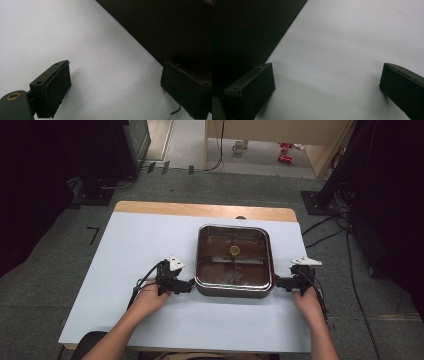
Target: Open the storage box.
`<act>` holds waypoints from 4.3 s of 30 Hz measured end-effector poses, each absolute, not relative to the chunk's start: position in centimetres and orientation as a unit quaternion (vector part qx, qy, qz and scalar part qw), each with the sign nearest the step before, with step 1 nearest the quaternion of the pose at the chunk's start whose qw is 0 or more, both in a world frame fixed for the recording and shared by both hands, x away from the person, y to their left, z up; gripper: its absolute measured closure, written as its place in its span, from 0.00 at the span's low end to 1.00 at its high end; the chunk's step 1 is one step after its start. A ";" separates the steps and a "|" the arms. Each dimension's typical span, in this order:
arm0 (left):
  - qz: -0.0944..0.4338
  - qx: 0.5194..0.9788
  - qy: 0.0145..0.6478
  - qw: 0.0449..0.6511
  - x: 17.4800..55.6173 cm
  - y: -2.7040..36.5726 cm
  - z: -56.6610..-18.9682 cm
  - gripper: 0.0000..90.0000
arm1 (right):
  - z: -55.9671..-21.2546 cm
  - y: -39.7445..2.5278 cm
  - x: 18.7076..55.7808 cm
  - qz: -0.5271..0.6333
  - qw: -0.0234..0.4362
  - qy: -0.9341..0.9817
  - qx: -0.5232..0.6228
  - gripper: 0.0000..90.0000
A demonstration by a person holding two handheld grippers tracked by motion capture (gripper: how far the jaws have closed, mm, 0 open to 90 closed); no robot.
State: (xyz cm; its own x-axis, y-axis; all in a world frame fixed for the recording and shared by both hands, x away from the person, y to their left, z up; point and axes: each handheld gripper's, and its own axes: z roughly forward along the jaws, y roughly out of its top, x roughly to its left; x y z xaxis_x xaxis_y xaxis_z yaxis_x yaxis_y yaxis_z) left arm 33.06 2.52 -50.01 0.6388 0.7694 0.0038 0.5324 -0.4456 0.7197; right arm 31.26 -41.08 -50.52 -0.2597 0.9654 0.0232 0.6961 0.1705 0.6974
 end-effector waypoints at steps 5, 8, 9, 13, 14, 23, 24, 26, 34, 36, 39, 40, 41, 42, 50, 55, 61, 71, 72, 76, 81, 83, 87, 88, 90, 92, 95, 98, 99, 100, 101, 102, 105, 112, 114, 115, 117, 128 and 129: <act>0.169 0.834 0.390 0.353 33.0 2.5 -50.0 0.10 | -50.5 -41.1 31.3 0.305 0.220 0.733 0.567 0.00; 0.168 0.834 0.390 0.353 33.1 2.5 -50.0 0.10 | -50.5 -41.1 31.3 0.305 0.221 0.733 0.567 0.00; 0.168 0.834 0.390 0.352 33.1 2.5 -50.0 0.10 | -50.5 -41.1 31.3 0.305 0.221 0.733 0.567 0.00; 0.168 0.833 0.390 0.353 33.1 2.5 -50.0 0.10 | -50.5 -41.1 31.3 0.305 0.220 0.732 0.567 0.00; 0.168 0.834 0.390 0.352 33.1 2.5 -50.0 0.10 | -50.5 -41.1 31.3 0.305 0.221 0.733 0.567 0.00; 0.168 0.835 0.390 0.349 33.1 2.4 -49.9 0.10 | -50.5 -41.1 31.3 0.305 0.221 0.733 0.567 0.00; 0.167 0.836 0.390 0.347 33.1 2.4 -49.9 0.10 | -50.5 -41.1 31.3 0.305 0.221 0.733 0.567 0.00; 0.166 0.837 0.391 0.345 33.2 2.4 -49.9 0.10 | -50.5 -41.1 31.3 0.305 0.221 0.733 0.567 0.00; 0.156 0.846 0.384 0.335 33.4 2.4 -49.6 0.10 | -50.5 -41.1 31.3 0.305 0.221 0.732 0.567 0.00; 0.153 0.850 0.378 0.334 33.4 2.5 -49.5 0.10 | -50.5 -41.1 31.3 0.305 0.220 0.732 0.567 0.00; 0.138 0.866 0.361 0.317 33.7 2.7 -49.2 0.10 | -50.5 -41.1 31.3 0.305 0.221 0.733 0.567 0.00; 0.130 0.875 0.350 0.309 33.8 2.9 -49.0 0.10 | -50.5 -41.1 31.3 0.305 0.220 0.732 0.567 0.00; 0.130 0.875 0.350 0.309 33.8 2.9 -49.0 0.10 | -50.5 -41.1 31.3 0.305 0.220 0.732 0.567 0.00; 0.126 0.878 0.346 0.308 33.8 3.0 -49.0 0.10 | -50.5 -41.1 31.3 0.305 0.221 0.733 0.567 0.00; 0.110 0.891 0.334 0.288 34.3 3.2 -48.4 0.17 | -50.5 -41.1 31.3 0.305 0.220 0.733 0.567 0.00; 0.106 0.893 0.337 0.279 34.6 3.4 -47.9 0.28 | -50.5 -41.1 31.3 0.305 0.220 0.733 0.567 0.00; 0.091 0.889 0.351 0.279 34.9 3.8 -47.6 0.36 | -50.5 -41.1 31.3 0.305 0.221 0.733 0.567 0.00; 0.088 0.888 0.347 0.287 35.1 3.9 -46.8 0.36 | -50.5 -41.1 31.3 0.305 0.221 0.733 0.567 0.00; 0.089 0.887 0.350 0.288 35.1 3.9 -46.7 0.36 | -50.5 -41.1 31.3 0.305 0.220 0.733 0.567 0.00; 0.092 0.885 0.350 0.293 35.2 4.3 -45.8 0.36 | -50.5 -41.1 31.3 0.305 0.221 0.733 0.567 0.00; 0.096 0.880 0.350 0.307 35.2 4.6 -44.5 0.36 | -50.5 -41.1 31.3 0.305 0.221 0.732 0.567 0.00; 0.099 0.879 0.343 0.316 35.1 4.4 -43.7 0.36 | -50.5 -41.1 31.3 0.305 0.221 0.732 0.567 0.00; 0.103 0.874 0.335 0.336 35.1 4.0 -42.5 0.37 | -50.5 -41.1 31.2 0.305 0.221 0.732 0.567 0.00; 0.101 0.874 0.333 0.341 35.2 3.8 -42.2 0.37 | -50.5 -41.1 31.3 0.305 0.221 0.732 0.567 0.00; 0.095 0.874 0.324 0.349 35.2 3.6 -41.7 0.37 | -50.5 -41.1 31.3 0.305 0.221 0.732 0.567 0.00; 0.097 0.875 0.313 0.356 35.2 3.1 -41.1 0.37 | -50.5 -41.1 31.3 0.305 0.221 0.732 0.567 0.00; 0.098 0.875 0.308 0.361 35.3 2.6 -40.7 0.37 | -50.5 -41.1 31.2 0.305 0.221 0.732 0.567 0.00; 0.095 0.878 0.296 0.365 35.5 1.6 -40.2 0.37 | -50.5 -41.0 31.2 0.305 0.223 0.733 0.567 0.00; 0.095 0.878 0.296 0.365 35.5 1.6 -40.2 0.37 | -50.5 -41.0 31.2 0.305 0.223 0.733 0.567 0.00; 0.092 0.879 0.292 0.366 35.6 1.2 -40.1 0.37 | -50.5 -41.0 31.2 0.305 0.222 0.732 0.567 0.00; 0.092 0.879 0.292 0.366 35.6 1.2 -40.1 0.38 | -50.5 -41.0 31.2 0.305 0.222 0.732 0.567 0.00; 0.092 0.881 0.286 0.367 35.8 0.8 -39.9 0.37 | -50.5 -41.1 31.2 0.305 0.221 0.732 0.567 0.00; 0.086 0.878 0.285 0.375 36.1 0.3 -39.7 0.37 | -50.5 -41.1 31.2 0.305 0.221 0.732 0.568 0.00; 0.080 0.877 0.277 0.385 37.2 -1.9 -39.4 0.38 | -50.5 -41.1 31.2 0.305 0.221 0.733 0.567 0.00; 0.083 0.876 0.273 0.389 37.3 -2.6 -39.5 0.40 | -50.5 -41.1 31.2 0.305 0.221 0.732 0.567 0.00; 0.083 0.876 0.273 0.389 37.3 -2.6 -39.5 0.40 | -50.5 -41.1 31.2 0.305 0.221 0.732 0.567 0.00; 0.084 0.879 0.268 0.384 37.6 -3.5 -39.7 0.40 | -50.5 -41.1 31.2 0.305 0.221 0.732 0.567 0.00; 0.078 0.886 0.253 0.380 39.1 -7.4 -40.7 0.44 | -50.5 -41.1 31.2 0.305 0.221 0.732 0.568 0.00; 0.077 0.885 0.252 0.385 39.3 -7.9 -40.9 0.44 | -50.5 -41.0 31.2 0.305 0.221 0.732 0.568 0.00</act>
